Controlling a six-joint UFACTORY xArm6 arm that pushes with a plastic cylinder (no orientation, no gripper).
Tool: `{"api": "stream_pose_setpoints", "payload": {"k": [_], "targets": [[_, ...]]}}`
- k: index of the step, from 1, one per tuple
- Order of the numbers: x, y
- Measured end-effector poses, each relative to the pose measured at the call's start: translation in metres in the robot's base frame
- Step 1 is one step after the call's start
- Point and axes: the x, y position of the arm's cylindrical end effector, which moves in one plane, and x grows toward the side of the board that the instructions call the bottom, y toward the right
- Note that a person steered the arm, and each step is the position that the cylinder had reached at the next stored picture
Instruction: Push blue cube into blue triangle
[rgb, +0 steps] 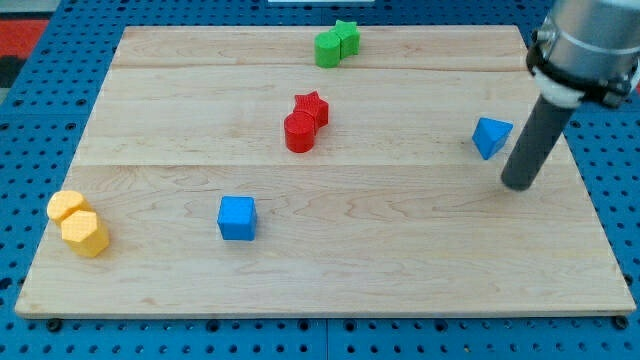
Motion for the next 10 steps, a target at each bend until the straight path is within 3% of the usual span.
{"api": "stream_pose_setpoints", "payload": {"k": [2,5,8,10], "targets": [[0.08,-0.097],[0.079,-0.273],[0.027,-0.343],[0.001,-0.294]]}}
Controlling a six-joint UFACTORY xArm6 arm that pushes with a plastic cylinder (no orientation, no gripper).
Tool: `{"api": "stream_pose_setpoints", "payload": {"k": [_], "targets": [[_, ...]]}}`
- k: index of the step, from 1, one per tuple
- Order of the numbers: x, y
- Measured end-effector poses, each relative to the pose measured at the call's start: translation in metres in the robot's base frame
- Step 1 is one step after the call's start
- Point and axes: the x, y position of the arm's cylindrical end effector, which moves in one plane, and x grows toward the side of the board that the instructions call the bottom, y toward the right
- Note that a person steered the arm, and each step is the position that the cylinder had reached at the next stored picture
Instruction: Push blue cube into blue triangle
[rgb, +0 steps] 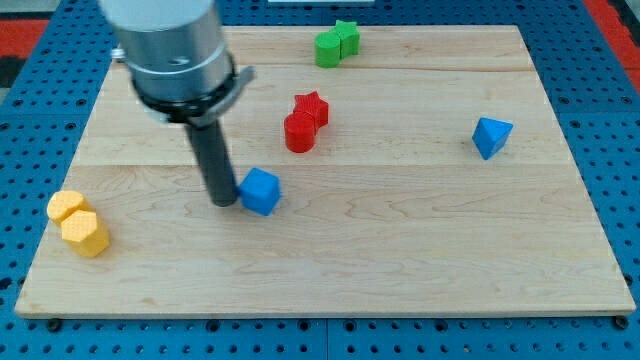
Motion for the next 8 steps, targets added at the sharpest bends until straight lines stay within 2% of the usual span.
{"api": "stream_pose_setpoints", "payload": {"k": [2,6,8], "targets": [[-0.007,0.077],[-0.078,0.23],[-0.08,0.244]]}}
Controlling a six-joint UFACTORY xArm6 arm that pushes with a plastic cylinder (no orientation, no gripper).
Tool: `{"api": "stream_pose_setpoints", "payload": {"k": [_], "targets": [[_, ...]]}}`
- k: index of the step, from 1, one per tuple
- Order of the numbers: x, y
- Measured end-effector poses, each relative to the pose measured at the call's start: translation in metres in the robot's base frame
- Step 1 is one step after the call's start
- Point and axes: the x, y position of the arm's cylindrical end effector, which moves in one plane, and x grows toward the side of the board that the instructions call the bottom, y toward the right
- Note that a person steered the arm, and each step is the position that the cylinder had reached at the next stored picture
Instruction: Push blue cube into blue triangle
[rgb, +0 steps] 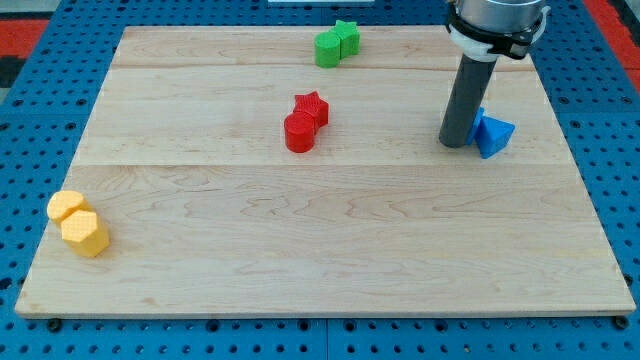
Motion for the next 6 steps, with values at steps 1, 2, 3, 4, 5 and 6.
{"api": "stream_pose_setpoints", "payload": {"k": [1,2,3,4,5,6], "targets": [[0.0028,-0.0096],[0.0028,-0.0096],[0.0028,-0.0098],[0.0028,-0.0098],[0.0023,-0.0089],[0.0011,-0.0089]]}}
